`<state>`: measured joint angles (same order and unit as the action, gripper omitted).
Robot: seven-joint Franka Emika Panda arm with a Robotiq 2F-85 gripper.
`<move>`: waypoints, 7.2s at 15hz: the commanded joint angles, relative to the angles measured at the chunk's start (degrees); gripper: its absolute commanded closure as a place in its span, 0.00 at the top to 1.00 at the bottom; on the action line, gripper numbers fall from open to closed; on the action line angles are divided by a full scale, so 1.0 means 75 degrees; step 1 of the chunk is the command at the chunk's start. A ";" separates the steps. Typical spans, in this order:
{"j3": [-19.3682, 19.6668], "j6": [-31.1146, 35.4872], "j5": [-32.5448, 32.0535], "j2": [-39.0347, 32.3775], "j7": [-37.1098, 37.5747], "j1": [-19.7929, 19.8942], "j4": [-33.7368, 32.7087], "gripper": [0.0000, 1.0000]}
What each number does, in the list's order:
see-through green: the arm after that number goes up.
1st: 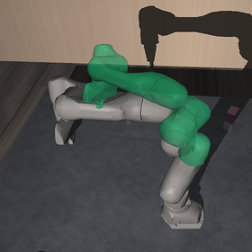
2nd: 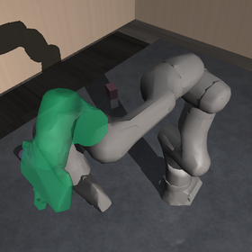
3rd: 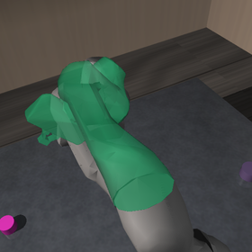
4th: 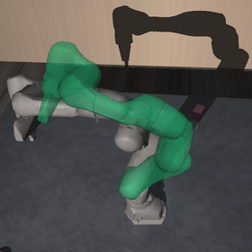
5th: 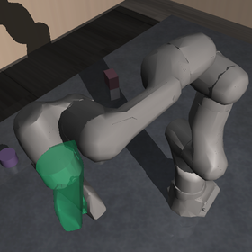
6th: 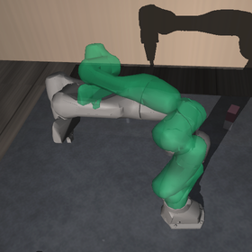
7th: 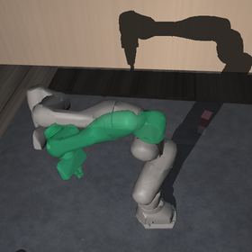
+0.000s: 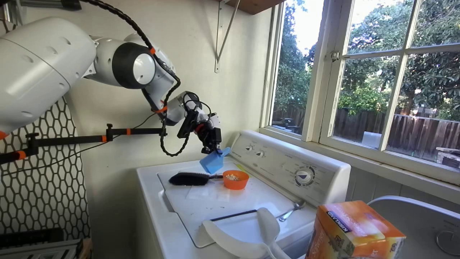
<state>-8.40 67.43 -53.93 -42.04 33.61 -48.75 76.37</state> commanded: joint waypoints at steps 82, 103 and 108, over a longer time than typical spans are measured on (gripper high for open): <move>-0.0408 0.5768 0.1503 0.2027 0.2757 0.1847 0.2532 0.03; -0.0582 0.7187 0.1423 0.3636 0.6156 0.2959 0.4922 0.03; -0.0581 0.7479 0.1444 0.3888 0.7219 0.3140 0.5324 0.03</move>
<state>-12.13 120.42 -44.00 -15.70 83.20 -26.61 112.34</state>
